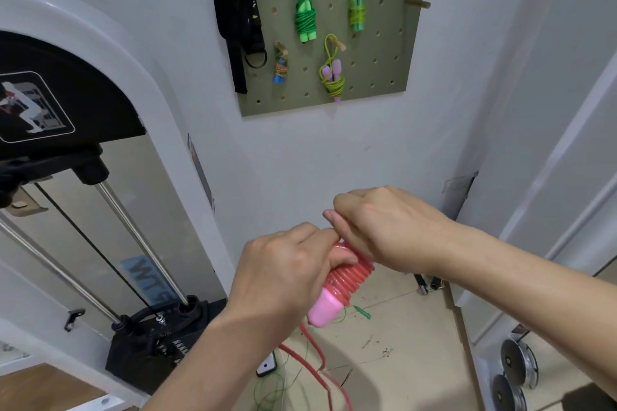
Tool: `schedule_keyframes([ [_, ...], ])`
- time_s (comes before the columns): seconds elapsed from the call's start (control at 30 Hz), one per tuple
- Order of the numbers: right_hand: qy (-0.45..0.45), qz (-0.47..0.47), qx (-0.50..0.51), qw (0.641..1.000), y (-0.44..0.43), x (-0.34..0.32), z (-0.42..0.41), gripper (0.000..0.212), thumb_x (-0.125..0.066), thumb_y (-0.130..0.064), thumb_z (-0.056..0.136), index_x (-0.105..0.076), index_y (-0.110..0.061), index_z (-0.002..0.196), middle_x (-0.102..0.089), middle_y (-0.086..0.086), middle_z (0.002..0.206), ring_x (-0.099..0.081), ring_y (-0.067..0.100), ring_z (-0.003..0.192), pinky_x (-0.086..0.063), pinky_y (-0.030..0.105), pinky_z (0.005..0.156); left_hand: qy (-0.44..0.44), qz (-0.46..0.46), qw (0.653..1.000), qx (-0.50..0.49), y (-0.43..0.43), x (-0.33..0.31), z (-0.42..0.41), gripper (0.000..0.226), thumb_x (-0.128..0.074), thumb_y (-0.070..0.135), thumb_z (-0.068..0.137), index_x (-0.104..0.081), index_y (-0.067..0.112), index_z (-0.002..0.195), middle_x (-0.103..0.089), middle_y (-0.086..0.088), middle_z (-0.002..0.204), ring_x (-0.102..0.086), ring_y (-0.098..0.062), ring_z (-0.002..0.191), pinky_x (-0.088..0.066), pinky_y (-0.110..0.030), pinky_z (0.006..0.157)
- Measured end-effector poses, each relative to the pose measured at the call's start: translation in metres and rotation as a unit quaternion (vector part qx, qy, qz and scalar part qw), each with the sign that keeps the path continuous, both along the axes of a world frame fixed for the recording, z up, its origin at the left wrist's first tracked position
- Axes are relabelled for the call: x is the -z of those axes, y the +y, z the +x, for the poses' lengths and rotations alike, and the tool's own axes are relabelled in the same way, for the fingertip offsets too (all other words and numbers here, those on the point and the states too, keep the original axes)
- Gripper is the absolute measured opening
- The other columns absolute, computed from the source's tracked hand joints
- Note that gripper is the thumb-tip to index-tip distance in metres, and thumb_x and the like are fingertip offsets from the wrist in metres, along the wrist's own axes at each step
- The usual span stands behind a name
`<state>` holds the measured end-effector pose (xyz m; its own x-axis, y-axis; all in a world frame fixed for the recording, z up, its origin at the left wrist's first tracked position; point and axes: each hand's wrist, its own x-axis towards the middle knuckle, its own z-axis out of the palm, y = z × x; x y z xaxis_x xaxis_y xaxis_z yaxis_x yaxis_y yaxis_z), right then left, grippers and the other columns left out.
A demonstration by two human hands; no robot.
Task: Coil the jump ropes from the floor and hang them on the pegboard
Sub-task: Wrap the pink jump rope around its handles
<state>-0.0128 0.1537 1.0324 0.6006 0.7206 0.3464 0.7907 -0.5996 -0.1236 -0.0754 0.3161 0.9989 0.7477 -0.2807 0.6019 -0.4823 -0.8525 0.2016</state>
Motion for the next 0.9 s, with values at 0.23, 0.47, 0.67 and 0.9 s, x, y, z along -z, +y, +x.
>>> schedule_keyframes([
  [0.23, 0.039, 0.059, -0.048, 0.996, 0.000, -0.035, -0.007, 0.046, -0.049, -0.046, 0.089, -0.029, -0.026, 0.053, -0.035, -0.005, 0.044, -0.034, 0.014, 0.044, -0.025, 0.025, 0.046, 0.294, -0.297, 0.896, 0.149, 0.004, -0.017, 0.005, 0.035, -0.064, 0.048, 0.075, -0.072, 0.014, 0.081, -0.068, -0.004, 0.075, -0.059, -0.008, 0.070, -0.048, -0.032, 0.069],
  [0.47, 0.236, 0.335, -0.012, 0.912, 0.015, -0.041, -0.001, 0.037, -0.073, -0.053, 0.070, -0.060, -0.021, 0.085, -0.060, 0.001, 0.069, -0.050, 0.006, 0.058, -0.041, 0.025, 0.054, 0.236, -0.516, 0.811, 0.145, -0.003, -0.010, 0.001, 0.038, -0.069, 0.043, 0.082, -0.072, 0.005, 0.082, -0.062, -0.024, 0.073, -0.050, -0.036, 0.059, -0.045, -0.035, 0.059],
  [0.67, 0.451, 0.327, 0.062, 0.828, 0.015, 0.006, -0.041, 0.052, -0.074, -0.048, 0.078, -0.051, -0.037, 0.123, -0.069, -0.015, 0.094, -0.063, -0.001, 0.074, -0.052, 0.026, 0.070, 0.099, -0.606, 0.789, -0.017, -0.010, -0.007, 0.001, 0.040, -0.060, 0.041, 0.083, -0.062, 0.009, 0.060, -0.030, -0.001, 0.052, -0.025, -0.015, 0.052, -0.020, -0.025, 0.049],
  [0.9, 0.191, 0.347, 0.175, 0.901, 0.037, 0.025, -0.057, 0.030, -0.064, -0.049, 0.081, -0.059, -0.038, 0.108, -0.064, -0.016, 0.090, -0.058, 0.003, 0.084, -0.044, 0.020, 0.068, 0.118, -0.623, 0.773, -0.018, -0.014, -0.006, 0.000, 0.042, -0.056, 0.041, 0.085, -0.053, 0.015, 0.051, -0.028, 0.001, 0.047, -0.024, -0.014, 0.049, -0.021, -0.023, 0.047],
])
